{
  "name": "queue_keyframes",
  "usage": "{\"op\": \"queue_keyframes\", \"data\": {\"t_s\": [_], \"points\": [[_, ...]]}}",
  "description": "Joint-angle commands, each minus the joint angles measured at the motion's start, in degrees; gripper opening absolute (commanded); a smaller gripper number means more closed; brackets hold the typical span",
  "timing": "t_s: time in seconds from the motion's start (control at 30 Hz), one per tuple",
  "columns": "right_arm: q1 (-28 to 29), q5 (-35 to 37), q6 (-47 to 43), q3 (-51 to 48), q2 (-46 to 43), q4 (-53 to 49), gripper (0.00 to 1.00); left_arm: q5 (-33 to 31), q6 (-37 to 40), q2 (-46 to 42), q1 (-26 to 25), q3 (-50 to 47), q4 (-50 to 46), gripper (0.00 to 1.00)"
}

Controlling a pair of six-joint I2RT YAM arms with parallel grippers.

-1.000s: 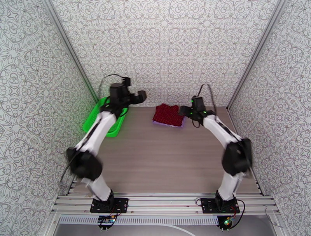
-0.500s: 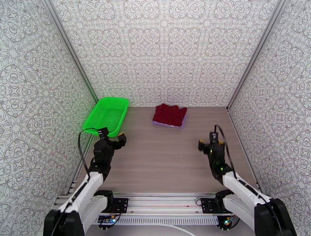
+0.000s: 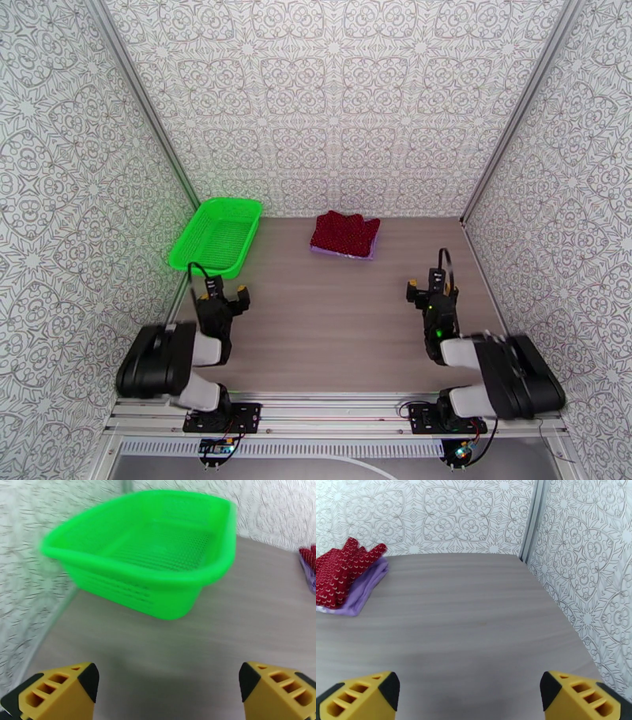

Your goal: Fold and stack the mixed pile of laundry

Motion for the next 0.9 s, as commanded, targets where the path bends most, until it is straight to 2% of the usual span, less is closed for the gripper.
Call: {"op": "queue_keyframes", "data": {"t_s": [0.0, 0.07, 0.1, 0.13, 0.37, 0.67, 0.87], "points": [[-3.38, -8.09, 2.47, 6.56, -1.75, -6.17, 0.99, 4.64, 1.97, 0.31, 0.51, 5.38, 2.41, 1.00], [-3.83, -10.59, 1.88, 8.65, -0.89, -9.12, 0.99, 4.19, 2.10, -2.06, 0.02, 9.57, -10.17, 0.99], [-3.89, -10.75, 1.89, 8.64, -0.83, -8.65, 0.99, 3.47, 2.65, -0.74, -0.47, 8.68, -5.67, 0.99], [-3.91, -10.88, 1.80, 8.23, -0.54, -7.50, 0.99, 3.32, 2.71, -0.81, -0.51, 8.34, -5.12, 0.99], [-3.91, -10.72, 1.64, 8.26, -0.88, -8.10, 0.99, 0.38, 5.56, -0.96, -3.43, 9.66, -8.01, 0.99], [-3.91, -10.67, 1.62, 8.32, -0.89, -8.16, 0.99, 4.90, 4.70, -0.88, -1.54, 10.33, -9.41, 0.99], [-3.91, -10.72, 1.51, 8.07, -1.06, -7.98, 0.99, 4.17, 6.06, -0.97, -2.77, 9.84, -8.50, 0.99]]}}
